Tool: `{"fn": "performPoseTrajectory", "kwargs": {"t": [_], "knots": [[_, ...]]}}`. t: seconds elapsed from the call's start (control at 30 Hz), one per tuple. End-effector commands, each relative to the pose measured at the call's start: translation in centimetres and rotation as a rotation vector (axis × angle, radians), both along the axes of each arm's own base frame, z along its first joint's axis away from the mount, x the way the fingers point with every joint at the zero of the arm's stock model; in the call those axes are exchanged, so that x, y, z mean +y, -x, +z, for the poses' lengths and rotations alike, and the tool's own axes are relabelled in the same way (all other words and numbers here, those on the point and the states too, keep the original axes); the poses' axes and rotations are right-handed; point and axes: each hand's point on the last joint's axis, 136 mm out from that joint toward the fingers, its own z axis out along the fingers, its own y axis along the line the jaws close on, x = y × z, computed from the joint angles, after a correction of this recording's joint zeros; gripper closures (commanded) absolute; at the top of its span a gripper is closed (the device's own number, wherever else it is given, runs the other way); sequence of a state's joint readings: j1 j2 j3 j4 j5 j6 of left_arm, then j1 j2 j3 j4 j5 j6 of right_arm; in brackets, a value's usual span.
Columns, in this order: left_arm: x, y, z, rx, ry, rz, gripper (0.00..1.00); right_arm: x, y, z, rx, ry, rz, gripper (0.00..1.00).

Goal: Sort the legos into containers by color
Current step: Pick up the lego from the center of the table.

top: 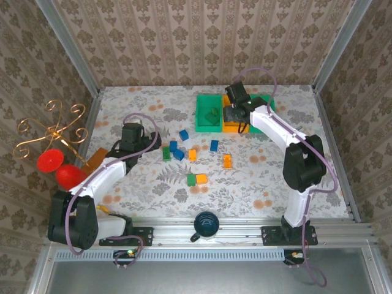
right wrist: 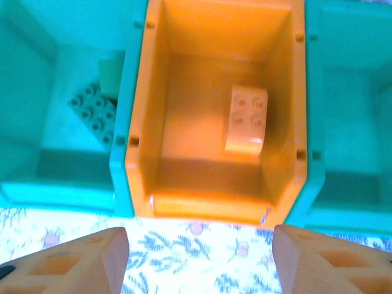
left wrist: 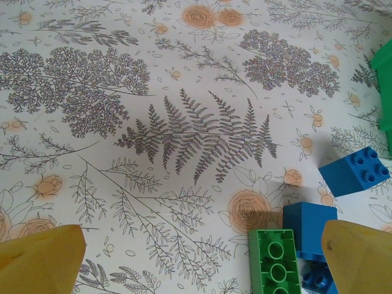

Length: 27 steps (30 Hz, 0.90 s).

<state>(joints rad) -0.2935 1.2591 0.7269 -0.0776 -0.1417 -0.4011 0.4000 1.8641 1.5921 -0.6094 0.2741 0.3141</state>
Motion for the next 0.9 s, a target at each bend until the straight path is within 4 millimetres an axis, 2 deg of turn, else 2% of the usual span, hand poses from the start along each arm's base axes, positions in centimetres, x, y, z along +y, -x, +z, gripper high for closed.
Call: {"fn": "performPoseTrajectory", "kwargs": {"t": [0.0,0.23,0.5,0.63,0.87], "knots": [[-0.1,0.0,0.1,0.002,0.026,0.007,0.0,-0.6,2.4,0.0,0.018,0.001,-0.049,0.34],[-0.2,-0.1,0.0,0.004,0.033,0.004,0.0,-0.8,7.7,-2.4,0.121,0.012,-0.079,0.29],[-0.3,-0.2,0.2,0.001,0.035,0.003,0.0,1.2,12.7,-5.1,0.286,0.001,-0.017,0.21],[-0.3,-0.2,0.2,0.0,0.04,0.003,0.0,1.9,13.9,-6.6,0.345,-0.009,0.005,0.18],[-0.3,0.0,0.1,0.002,0.043,0.001,0.0,3.4,14.1,-9.5,0.438,-0.047,0.033,0.19]]}}
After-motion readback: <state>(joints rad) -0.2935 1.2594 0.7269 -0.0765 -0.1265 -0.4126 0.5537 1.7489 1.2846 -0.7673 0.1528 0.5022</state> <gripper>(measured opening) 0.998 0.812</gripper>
